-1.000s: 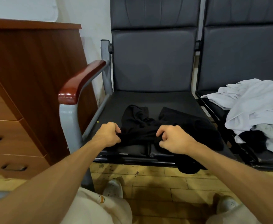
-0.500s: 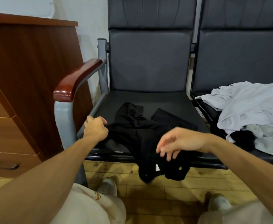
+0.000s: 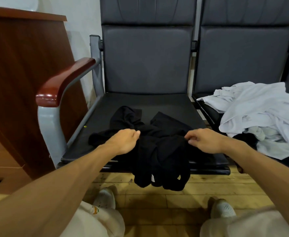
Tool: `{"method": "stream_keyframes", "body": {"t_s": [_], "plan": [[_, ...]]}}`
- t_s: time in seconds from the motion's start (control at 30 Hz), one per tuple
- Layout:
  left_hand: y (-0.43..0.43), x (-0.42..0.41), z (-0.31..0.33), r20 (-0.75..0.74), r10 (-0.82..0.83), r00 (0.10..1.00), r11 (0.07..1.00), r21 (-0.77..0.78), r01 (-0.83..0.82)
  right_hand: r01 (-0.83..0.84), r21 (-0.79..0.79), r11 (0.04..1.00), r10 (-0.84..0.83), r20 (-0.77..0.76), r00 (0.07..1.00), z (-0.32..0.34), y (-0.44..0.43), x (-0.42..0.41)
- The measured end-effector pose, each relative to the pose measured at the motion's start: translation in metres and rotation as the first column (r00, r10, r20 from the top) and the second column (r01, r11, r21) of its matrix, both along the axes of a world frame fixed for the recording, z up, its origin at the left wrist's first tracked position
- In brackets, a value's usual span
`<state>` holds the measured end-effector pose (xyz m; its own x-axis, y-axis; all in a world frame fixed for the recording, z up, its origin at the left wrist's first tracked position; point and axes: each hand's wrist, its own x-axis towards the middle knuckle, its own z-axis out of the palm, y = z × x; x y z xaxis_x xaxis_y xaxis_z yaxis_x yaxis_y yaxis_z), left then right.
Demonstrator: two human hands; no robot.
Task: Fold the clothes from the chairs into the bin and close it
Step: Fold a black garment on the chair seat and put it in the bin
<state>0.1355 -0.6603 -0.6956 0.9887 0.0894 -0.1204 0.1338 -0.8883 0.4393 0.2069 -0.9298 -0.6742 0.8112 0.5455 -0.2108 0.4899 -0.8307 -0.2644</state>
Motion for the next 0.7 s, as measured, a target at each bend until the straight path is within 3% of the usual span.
{"method": "stream_keyframes", "body": {"t_s": [0.17, 0.27, 0.37, 0.43, 0.47, 0.53, 0.57, 0.63, 0.7], "plan": [[0.011, 0.008, 0.0, -0.079, 0.066, 0.995, 0.992, 0.111, -0.057, -0.085, -0.006, 0.996, 0.084, -0.097, 0.992, -0.004, -0.001, 0.002], [0.011, 0.003, 0.006, -0.123, 0.041, 0.992, 0.989, 0.144, -0.023, -0.159, 0.07, 0.985, 0.152, 0.089, 0.984, 0.004, -0.004, 0.004], [0.012, -0.007, 0.01, -0.086, 0.029, 0.996, 0.971, 0.24, -0.007, -0.129, 0.189, 0.973, 0.087, 0.218, 0.972, 0.011, -0.01, 0.0], [0.013, -0.013, 0.013, -0.015, 0.06, 0.998, 0.973, 0.224, -0.055, -0.136, 0.221, 0.966, 0.124, 0.065, 0.99, 0.015, -0.012, -0.01], [0.013, -0.015, 0.015, 0.028, 0.074, 0.997, 0.978, 0.193, -0.078, -0.124, 0.252, 0.96, 0.162, -0.134, 0.978, 0.019, -0.013, -0.017], [0.011, -0.019, 0.018, 0.085, 0.09, 0.992, 0.991, 0.088, -0.098, -0.044, 0.312, 0.949, 0.193, -0.465, 0.864, 0.025, -0.015, -0.027], [0.009, -0.02, 0.019, 0.094, 0.084, 0.992, 0.995, 0.05, -0.089, -0.004, 0.33, 0.944, 0.179, -0.5, 0.847, 0.024, -0.015, -0.029], [0.006, -0.021, 0.017, 0.069, 0.022, 0.997, 0.998, 0.052, -0.026, 0.035, 0.314, 0.949, 0.094, -0.385, 0.918, 0.016, -0.014, -0.027], [0.003, -0.02, 0.012, -0.007, -0.074, 0.997, 0.991, 0.111, 0.074, -0.033, 0.172, 0.985, 0.059, -0.149, 0.987, 0.008, -0.01, -0.024]]}}
